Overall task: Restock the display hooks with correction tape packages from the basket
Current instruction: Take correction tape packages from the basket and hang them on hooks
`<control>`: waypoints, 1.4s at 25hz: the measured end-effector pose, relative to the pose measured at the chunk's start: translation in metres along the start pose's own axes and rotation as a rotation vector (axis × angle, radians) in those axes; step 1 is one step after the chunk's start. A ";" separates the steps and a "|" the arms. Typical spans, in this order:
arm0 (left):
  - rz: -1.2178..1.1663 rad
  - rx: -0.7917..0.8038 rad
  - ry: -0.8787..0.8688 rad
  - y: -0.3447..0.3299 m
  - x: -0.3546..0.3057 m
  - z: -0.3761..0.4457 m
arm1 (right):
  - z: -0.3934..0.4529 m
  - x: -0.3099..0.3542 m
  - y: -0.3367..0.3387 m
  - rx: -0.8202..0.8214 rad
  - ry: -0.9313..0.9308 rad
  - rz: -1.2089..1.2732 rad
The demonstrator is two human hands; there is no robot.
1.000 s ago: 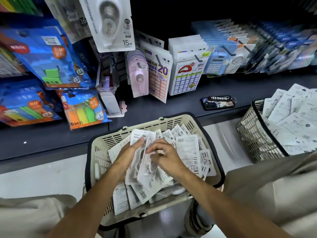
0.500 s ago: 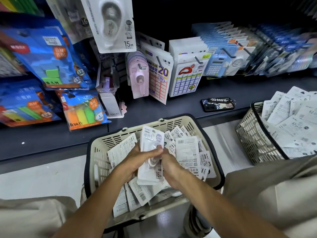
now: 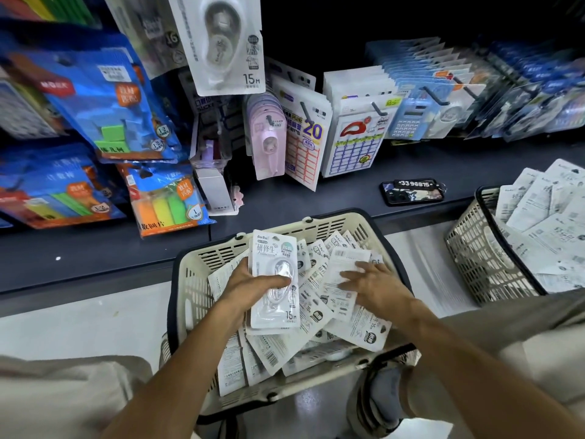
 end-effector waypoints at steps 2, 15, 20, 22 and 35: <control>0.006 -0.040 -0.020 0.002 -0.001 0.001 | 0.002 0.002 0.032 -0.240 0.031 0.258; -0.153 0.278 0.059 -0.011 -0.008 -0.005 | 0.015 0.060 0.052 -0.296 -0.338 1.739; 0.010 0.094 0.020 0.003 -0.008 0.002 | 0.015 0.054 0.016 -0.135 -0.450 1.312; -0.002 -0.001 -0.036 0.010 -0.008 0.005 | 0.012 0.063 -0.009 0.038 -0.423 1.043; 0.045 -0.157 -0.170 0.013 -0.012 0.003 | 0.025 0.128 -0.044 0.177 -0.378 1.573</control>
Point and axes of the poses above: each hand's wrist, its own z-axis towards the middle knuckle, its own y-axis out of the back of the hand, x = y × z, the point moved 3 cm from there along z, towards the middle knuckle
